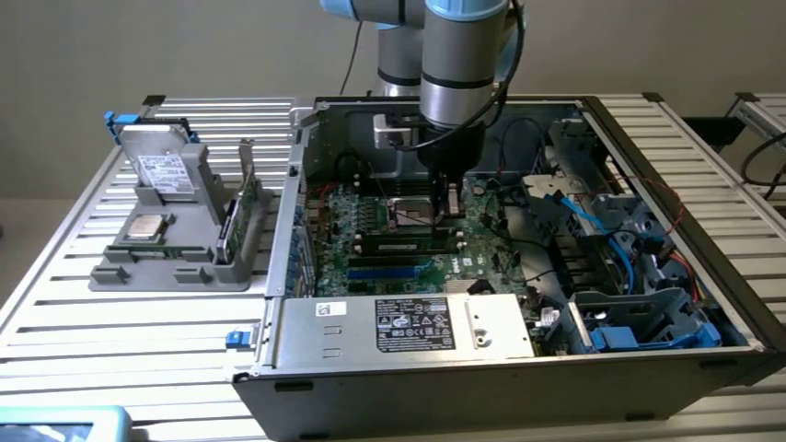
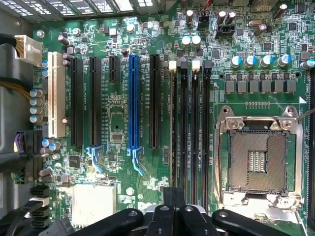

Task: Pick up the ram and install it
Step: 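Press down the ram until it locks into place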

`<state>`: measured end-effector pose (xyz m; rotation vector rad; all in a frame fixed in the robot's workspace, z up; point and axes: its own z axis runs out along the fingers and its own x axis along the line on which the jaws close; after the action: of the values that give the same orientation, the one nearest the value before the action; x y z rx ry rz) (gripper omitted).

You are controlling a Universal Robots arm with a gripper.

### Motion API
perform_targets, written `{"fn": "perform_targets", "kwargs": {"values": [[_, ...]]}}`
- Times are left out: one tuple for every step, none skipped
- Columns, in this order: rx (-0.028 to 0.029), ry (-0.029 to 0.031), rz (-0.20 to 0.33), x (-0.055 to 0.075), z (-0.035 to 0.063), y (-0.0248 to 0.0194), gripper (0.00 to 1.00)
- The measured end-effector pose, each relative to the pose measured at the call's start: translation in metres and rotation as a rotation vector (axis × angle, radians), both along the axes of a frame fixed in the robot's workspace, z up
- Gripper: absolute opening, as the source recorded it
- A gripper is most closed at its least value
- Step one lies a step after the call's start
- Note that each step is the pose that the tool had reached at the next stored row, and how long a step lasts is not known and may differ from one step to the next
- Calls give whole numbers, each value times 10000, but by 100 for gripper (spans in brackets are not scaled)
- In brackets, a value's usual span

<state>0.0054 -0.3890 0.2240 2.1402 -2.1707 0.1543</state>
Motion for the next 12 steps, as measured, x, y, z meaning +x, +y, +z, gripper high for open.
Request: {"fn": "perform_targets", "kwargs": {"values": [[1, -1, -1, 0, 0, 0, 11], [8, -5, 1, -8, 4, 1, 11], [21, -3, -3, -31, 16, 3, 11], [15, -5, -3, -54, 31, 1, 11], [7, -3, -2, -81, 45, -1, 11], [6, -2, -1, -109, 55, -2, 11], [7, -3, 0, -139, 63, -3, 11], [6, -3, -1, -172, 71, -3, 11], [7, -3, -2, -203, 79, -4, 11], [6, -3, -1, -232, 86, -4, 11], [5, -3, 0, -262, 93, -5, 11], [6, -5, -1, -294, 96, -5, 11]]}}
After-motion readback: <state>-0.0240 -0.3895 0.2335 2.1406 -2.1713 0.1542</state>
